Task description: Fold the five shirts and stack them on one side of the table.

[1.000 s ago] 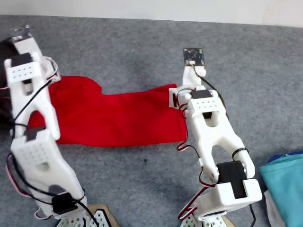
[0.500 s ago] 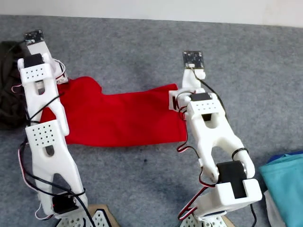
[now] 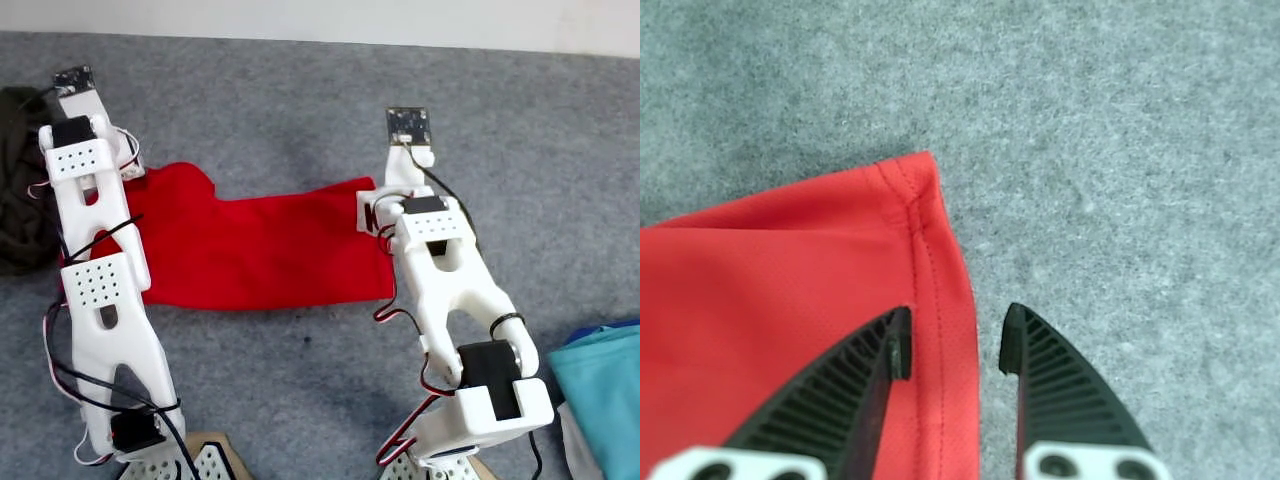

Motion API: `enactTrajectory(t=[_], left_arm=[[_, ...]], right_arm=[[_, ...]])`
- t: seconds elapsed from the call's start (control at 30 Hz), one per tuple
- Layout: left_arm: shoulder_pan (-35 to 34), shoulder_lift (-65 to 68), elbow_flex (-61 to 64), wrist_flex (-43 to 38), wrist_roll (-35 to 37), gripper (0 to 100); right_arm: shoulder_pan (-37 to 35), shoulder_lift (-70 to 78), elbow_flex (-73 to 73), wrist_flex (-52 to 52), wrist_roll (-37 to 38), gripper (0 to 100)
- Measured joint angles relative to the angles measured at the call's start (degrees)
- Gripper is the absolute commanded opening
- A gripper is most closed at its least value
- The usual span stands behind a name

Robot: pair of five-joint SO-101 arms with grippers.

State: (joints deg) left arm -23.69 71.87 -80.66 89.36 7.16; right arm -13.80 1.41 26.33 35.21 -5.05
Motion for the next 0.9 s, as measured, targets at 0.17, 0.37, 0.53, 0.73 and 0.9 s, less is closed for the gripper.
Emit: enactTrajectory(t=[0.17, 0.37, 0.53, 0.73, 0.9], left_arm=[[2.2, 0.0, -6.8, 8.6, -0.1, 16], [2.6, 0.0, -10.0, 10.9, -0.1, 16], [2.6, 0.1, -9.4, 11.2, -0.1, 16], [2.6, 0.1, -4.5, 11.2, -0.1, 16], [2.6, 0.0, -1.2, 10.5, 0.0, 16]], right_arm=[[0.0, 0.0, 0.0, 0.0, 0.0, 15.6], [0.0, 0.0, 0.0, 0.0, 0.0, 15.6], [0.0, 0.0, 0.0, 0.0, 0.0, 15.6], [0.0, 0.0, 0.0, 0.0, 0.0, 15.6], [0.0, 0.0, 0.0, 0.0, 0.0, 15.6]])
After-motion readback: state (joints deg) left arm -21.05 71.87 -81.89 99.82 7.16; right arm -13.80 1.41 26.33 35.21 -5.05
